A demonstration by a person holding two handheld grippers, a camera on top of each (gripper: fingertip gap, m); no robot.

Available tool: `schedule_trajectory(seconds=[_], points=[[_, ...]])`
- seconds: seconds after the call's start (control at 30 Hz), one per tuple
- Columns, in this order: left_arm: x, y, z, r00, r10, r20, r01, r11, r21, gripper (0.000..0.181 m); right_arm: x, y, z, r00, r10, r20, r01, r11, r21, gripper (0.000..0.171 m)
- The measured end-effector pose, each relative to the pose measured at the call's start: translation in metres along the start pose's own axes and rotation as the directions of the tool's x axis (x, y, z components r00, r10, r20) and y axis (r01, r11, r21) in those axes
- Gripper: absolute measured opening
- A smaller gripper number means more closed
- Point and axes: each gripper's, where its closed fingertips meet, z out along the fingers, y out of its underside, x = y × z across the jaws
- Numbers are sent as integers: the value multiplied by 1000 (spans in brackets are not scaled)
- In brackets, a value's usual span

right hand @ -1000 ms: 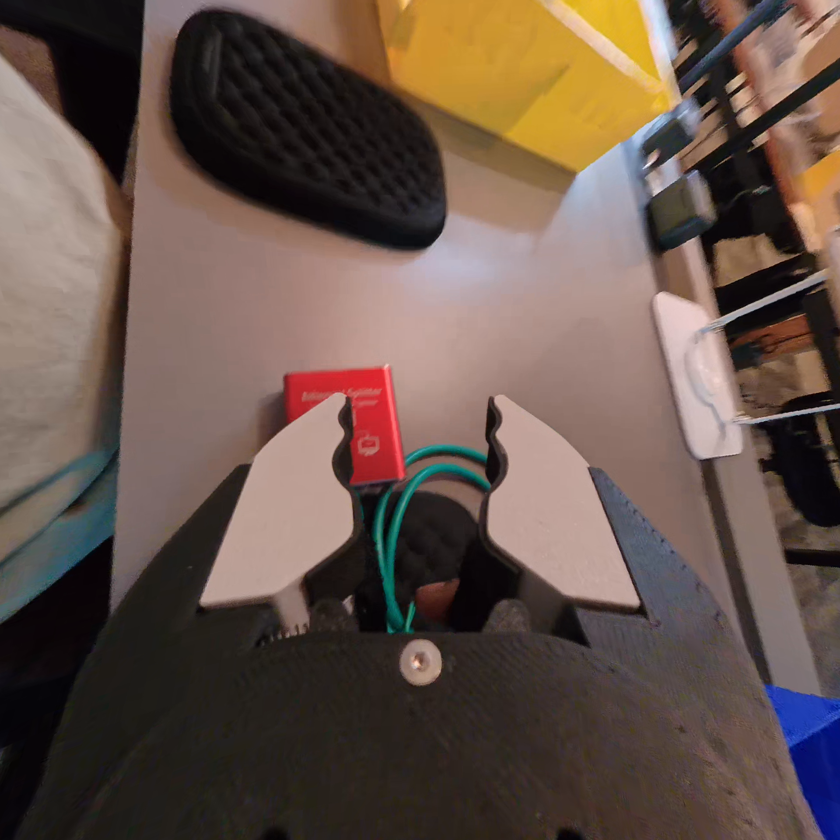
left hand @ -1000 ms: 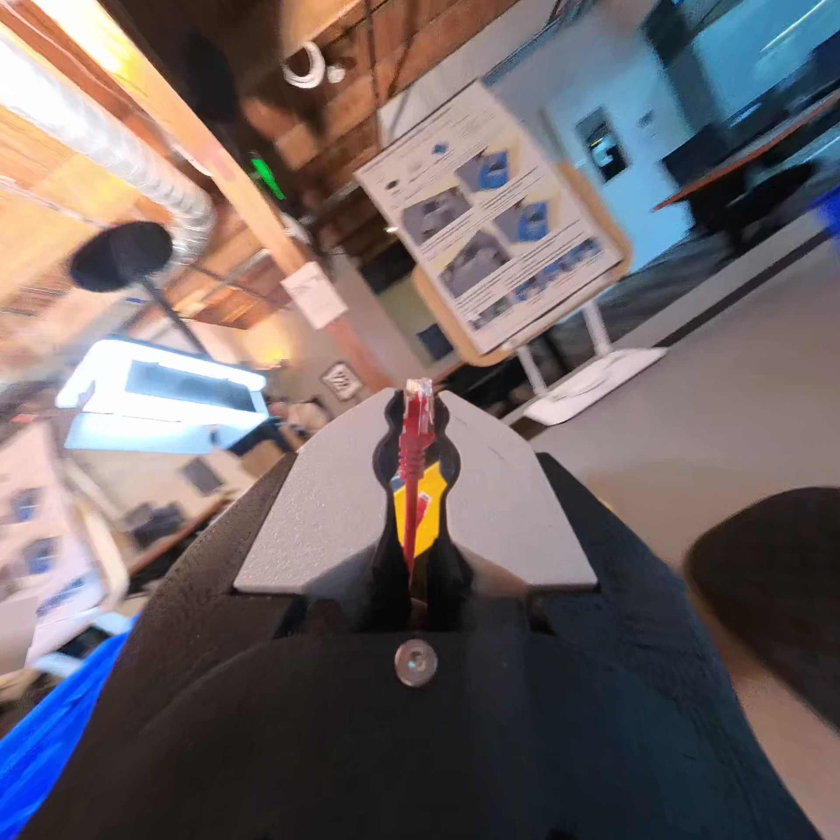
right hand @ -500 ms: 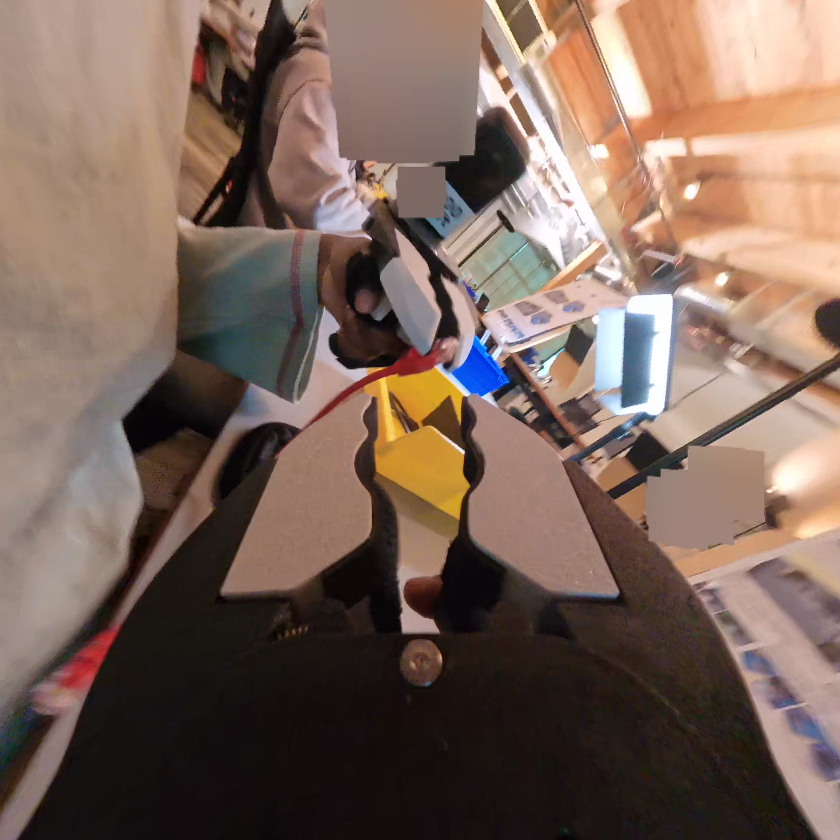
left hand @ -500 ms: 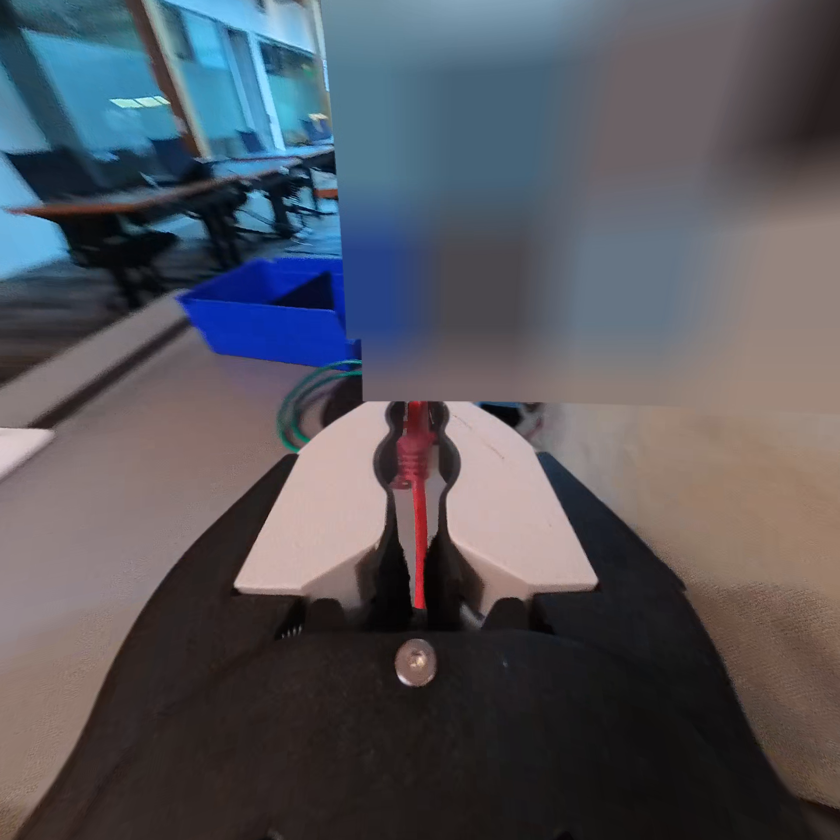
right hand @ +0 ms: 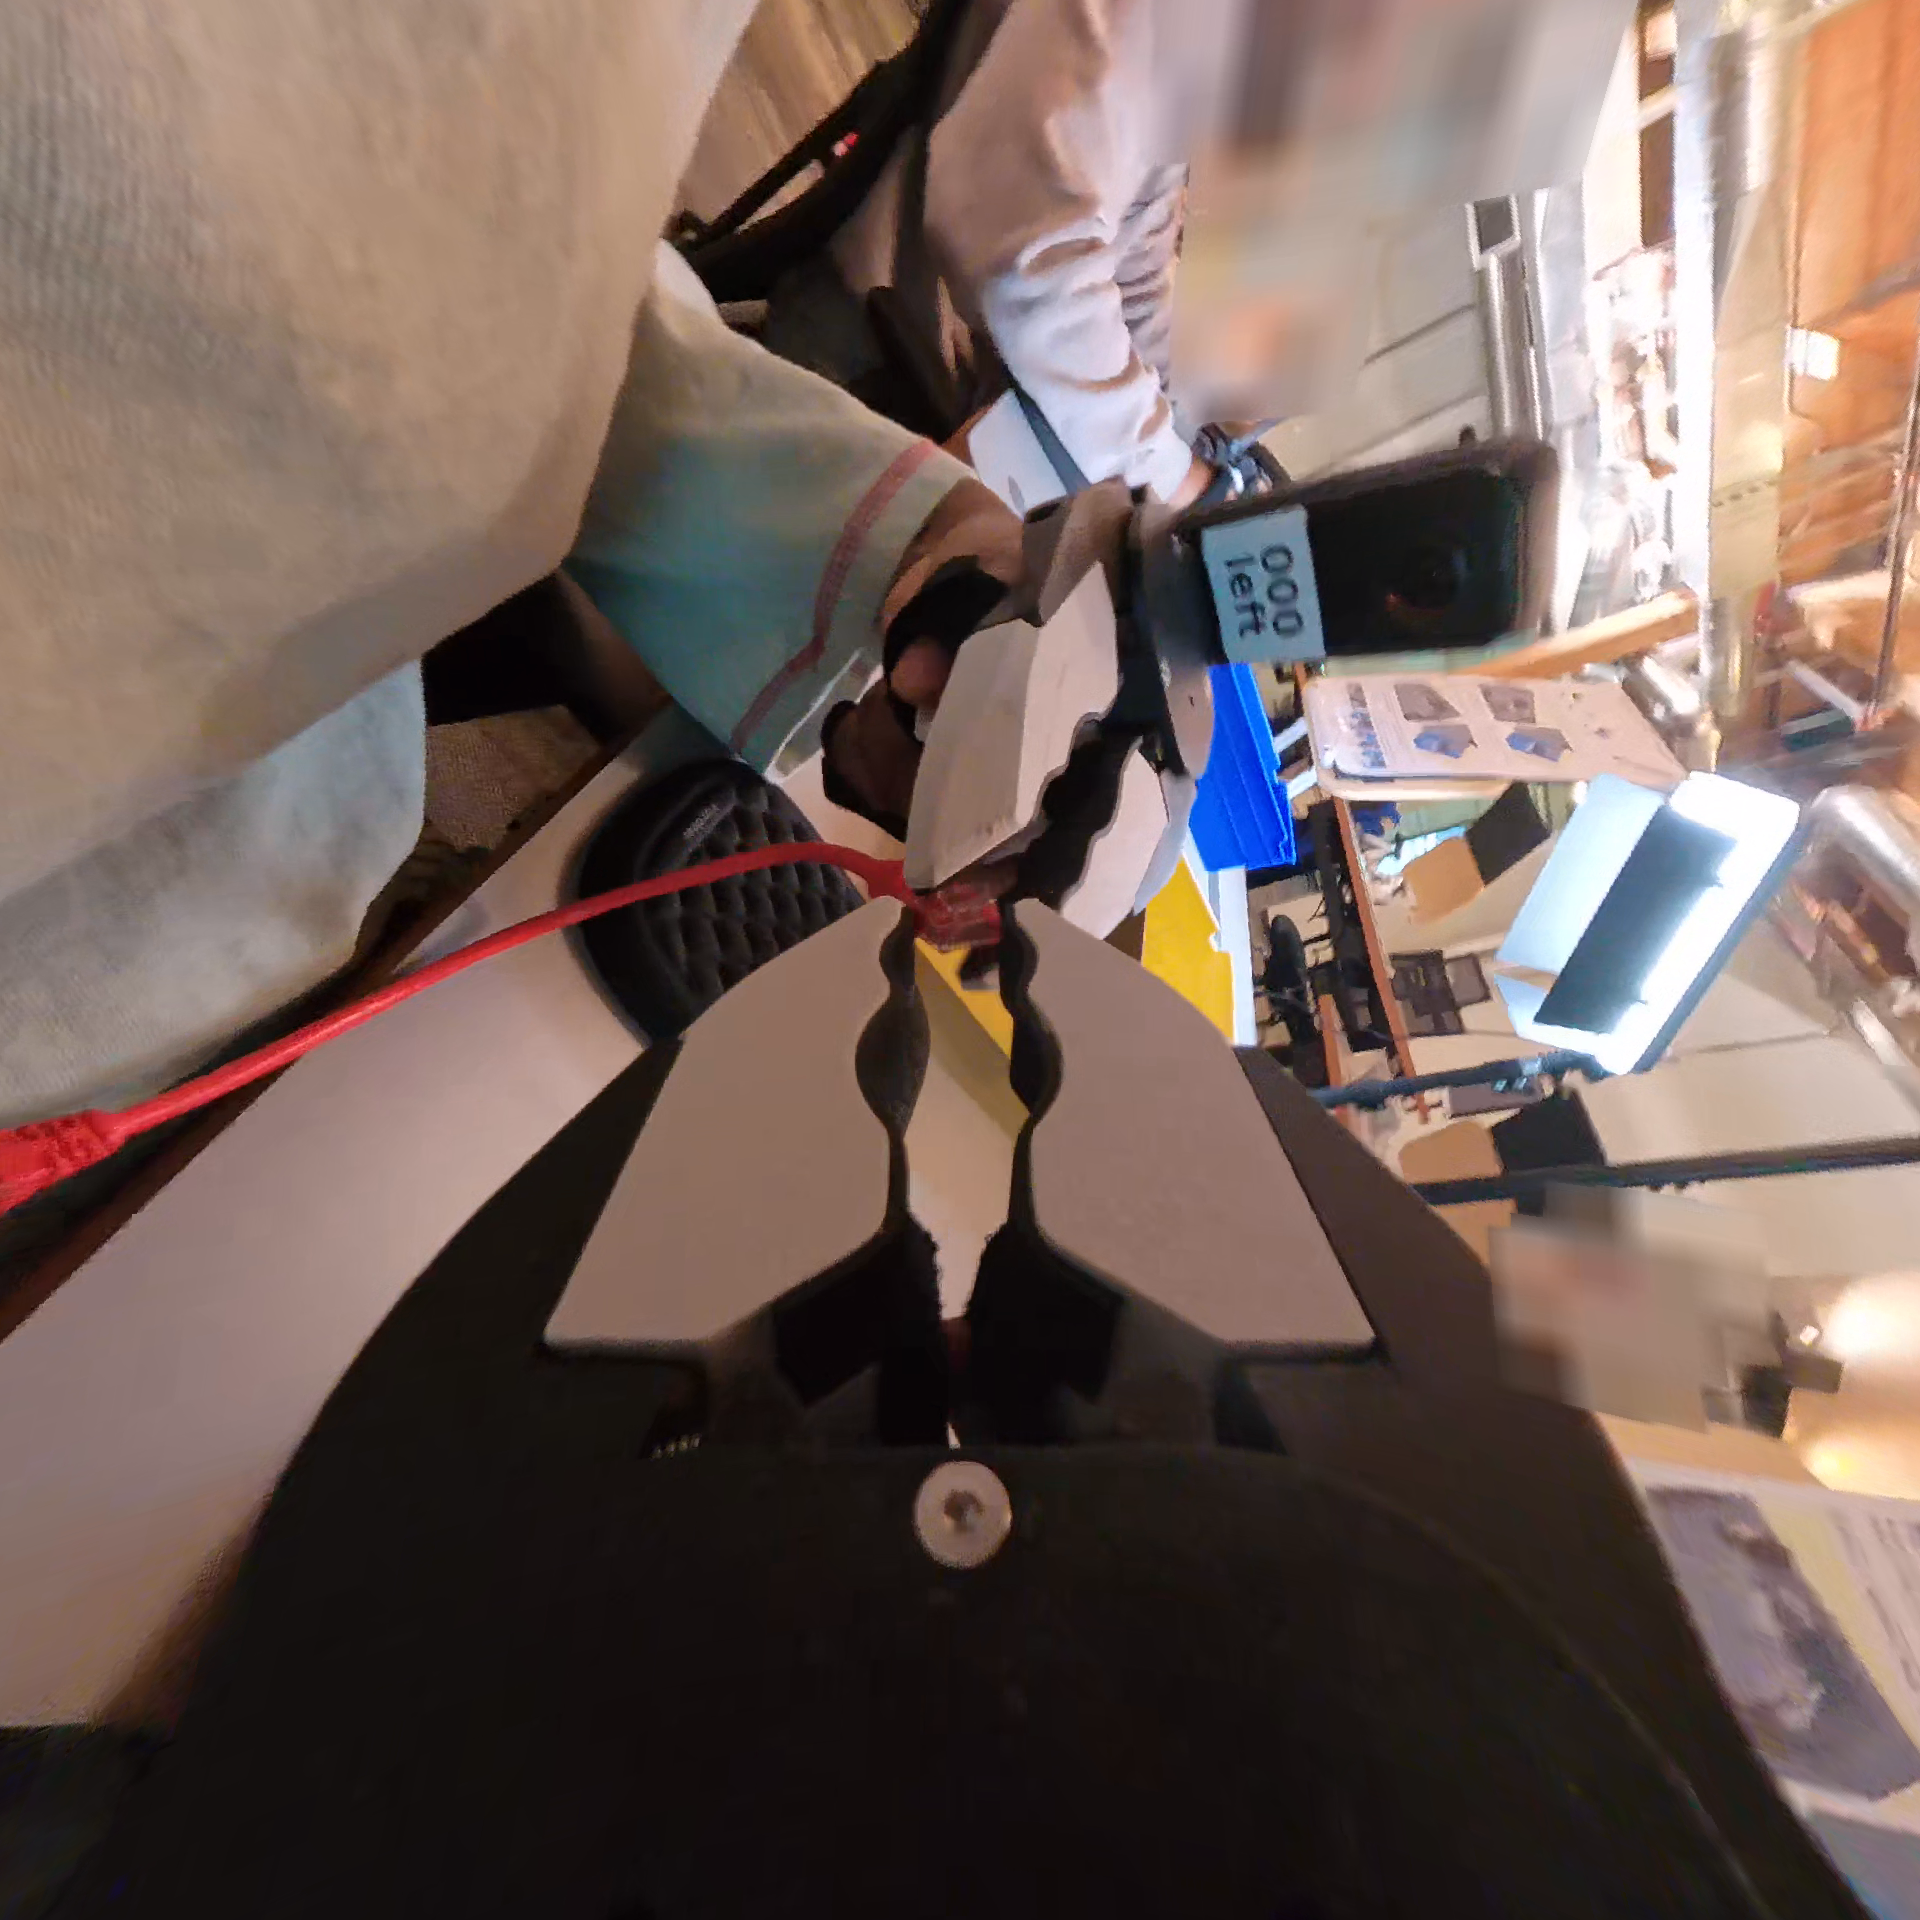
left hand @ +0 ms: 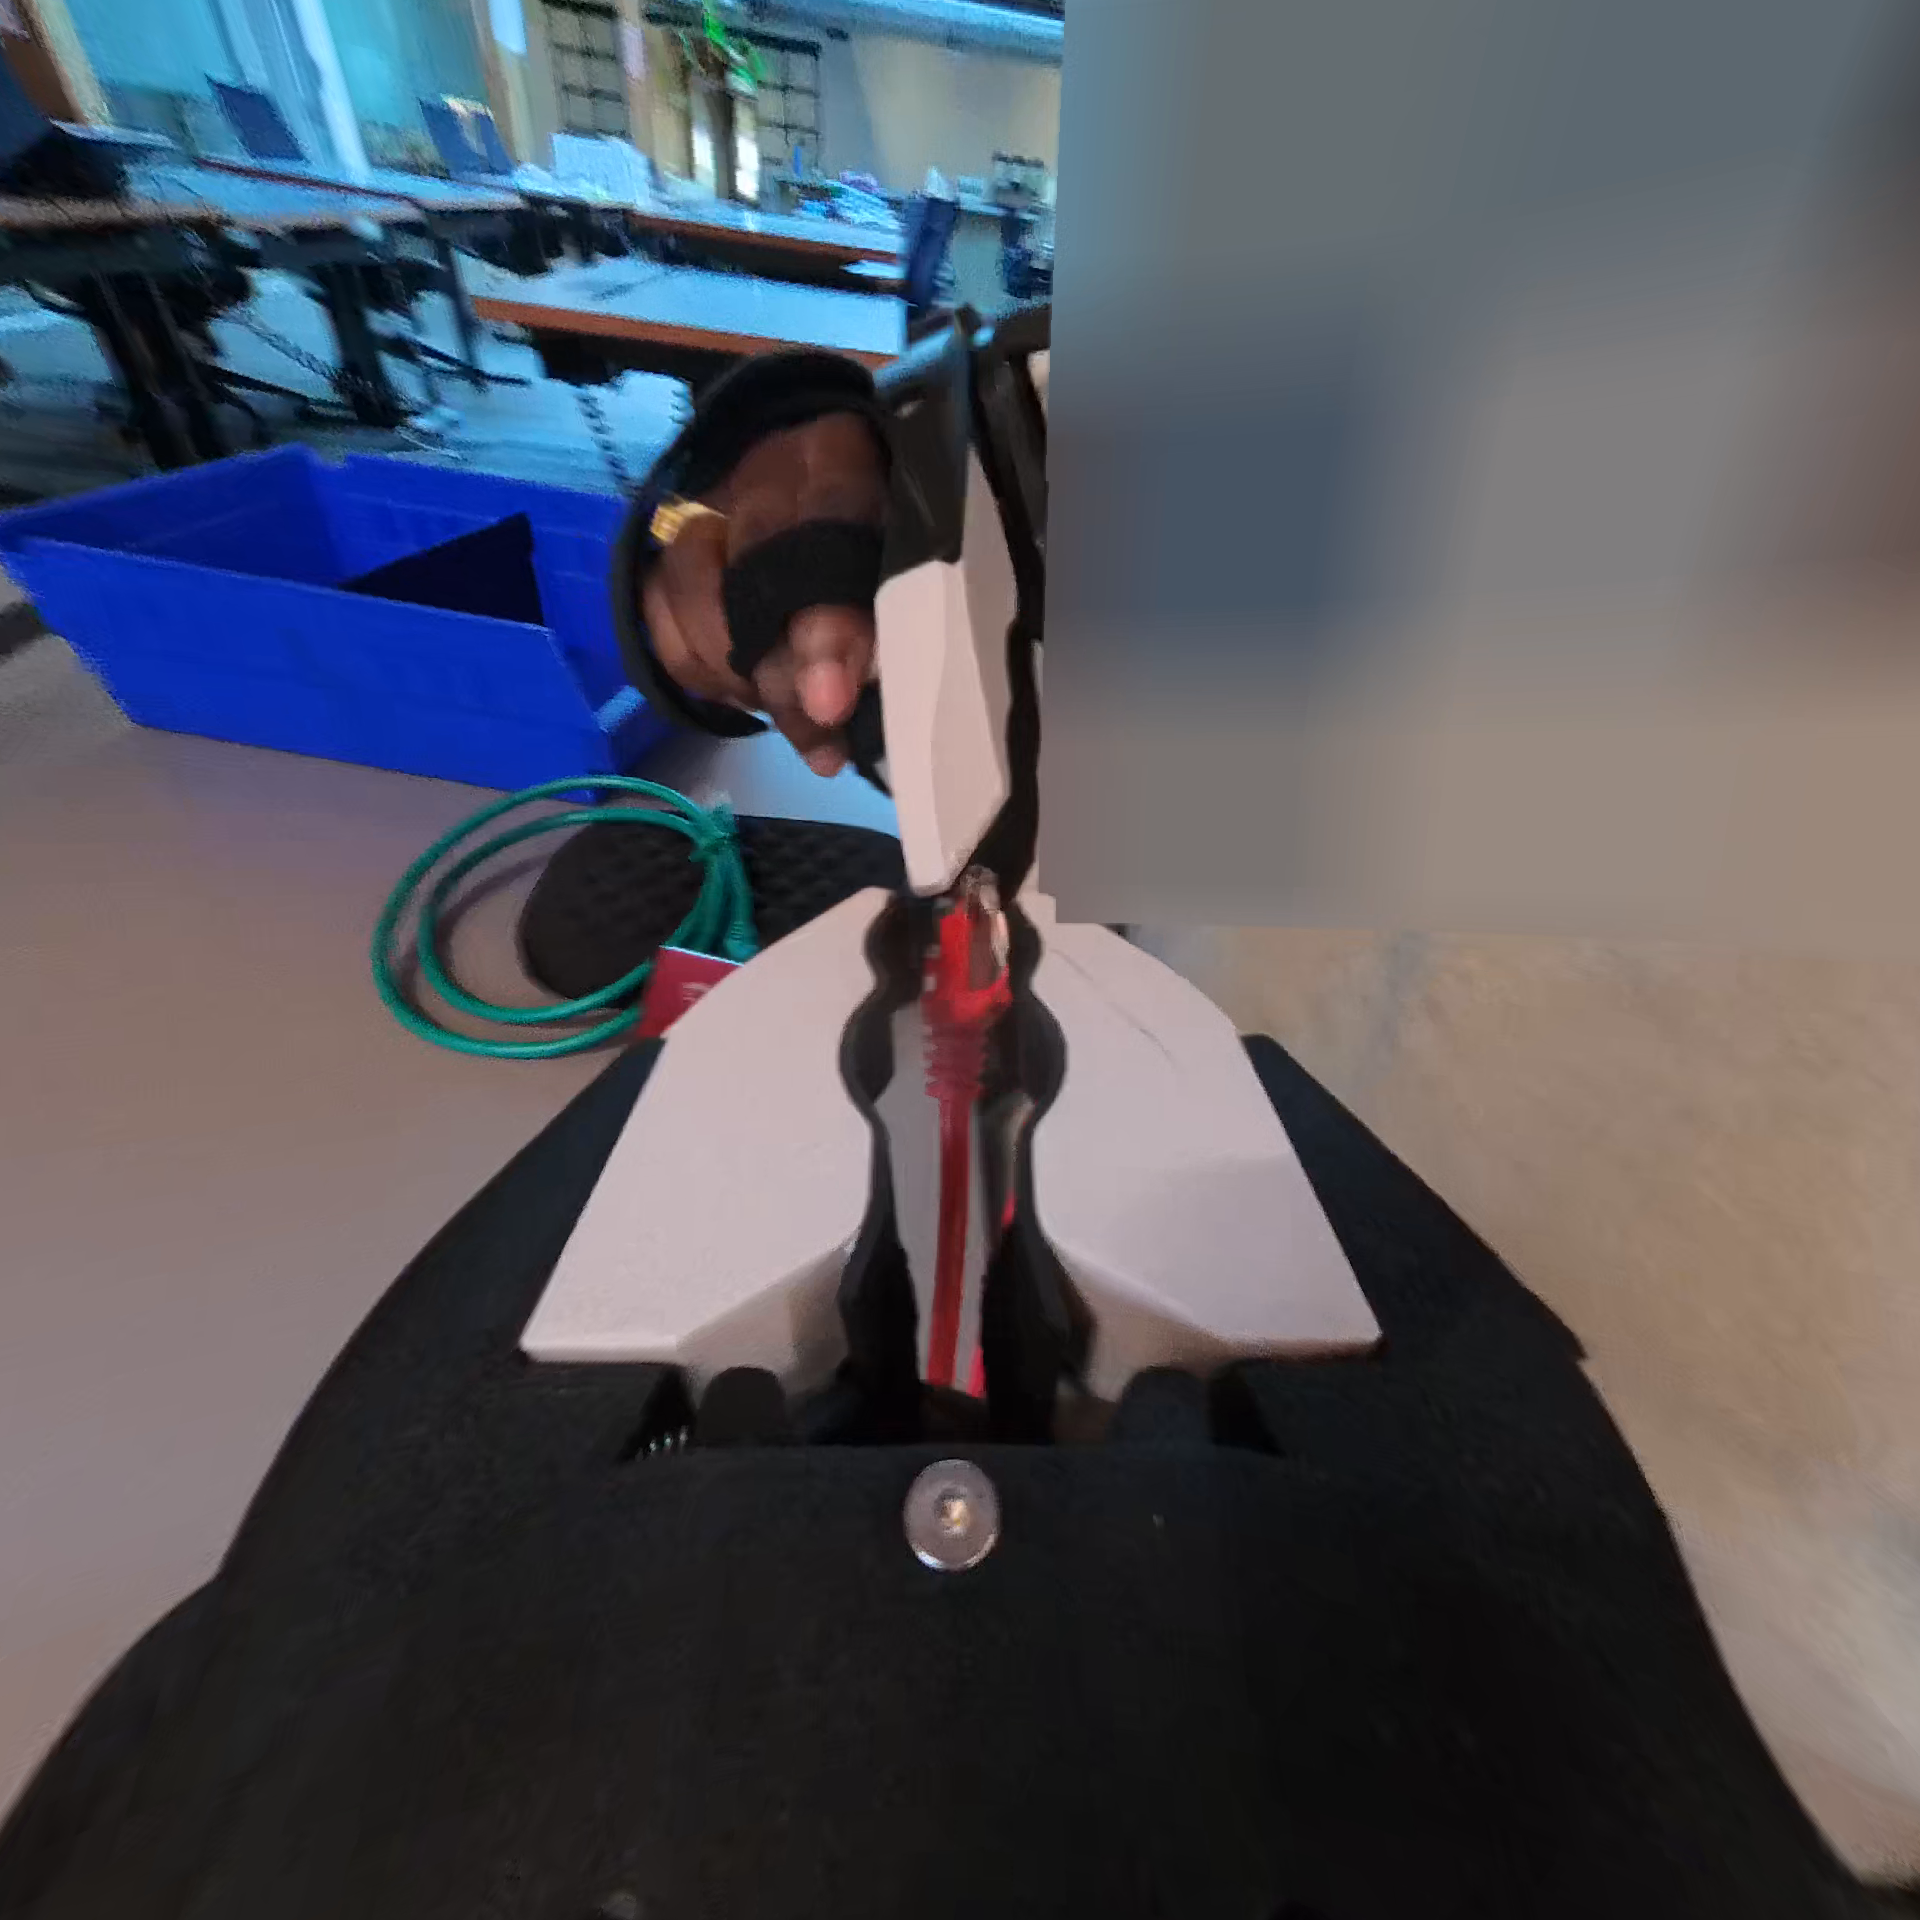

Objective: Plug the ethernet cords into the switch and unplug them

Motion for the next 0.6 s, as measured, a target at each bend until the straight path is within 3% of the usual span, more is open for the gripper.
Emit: schedule_trajectory(seconds=[0.1, 0.17, 0.27, 0.4, 0.6], points=[[-24, -6, -6, 951, 212, 224, -218, 976, 1, 35, 10, 17, -4, 982, 168, -89, -170, 985, -20, 15], [-25, 0, -6, 868, 412, 278, -400, 911, -103, 38, 18, 26, -9, 947, 283, -153, -283, 959, 23, 15], [-37, 9, -3, 756, 567, 328, -507, 824, -255, 35, 25, 23, -16, 884, 439, -162, -409, 893, 190, 15], [-39, -6, -3, 739, 555, 382, -538, 827, -163, 12, 26, 29, -24, 830, 536, -156, -484, 830, 276, 15], [-40, -2, 0, 779, 514, 359, -491, 856, -162, 11, 20, 34, -25, 794, 592, -136, -538, 789, 296, 14]])
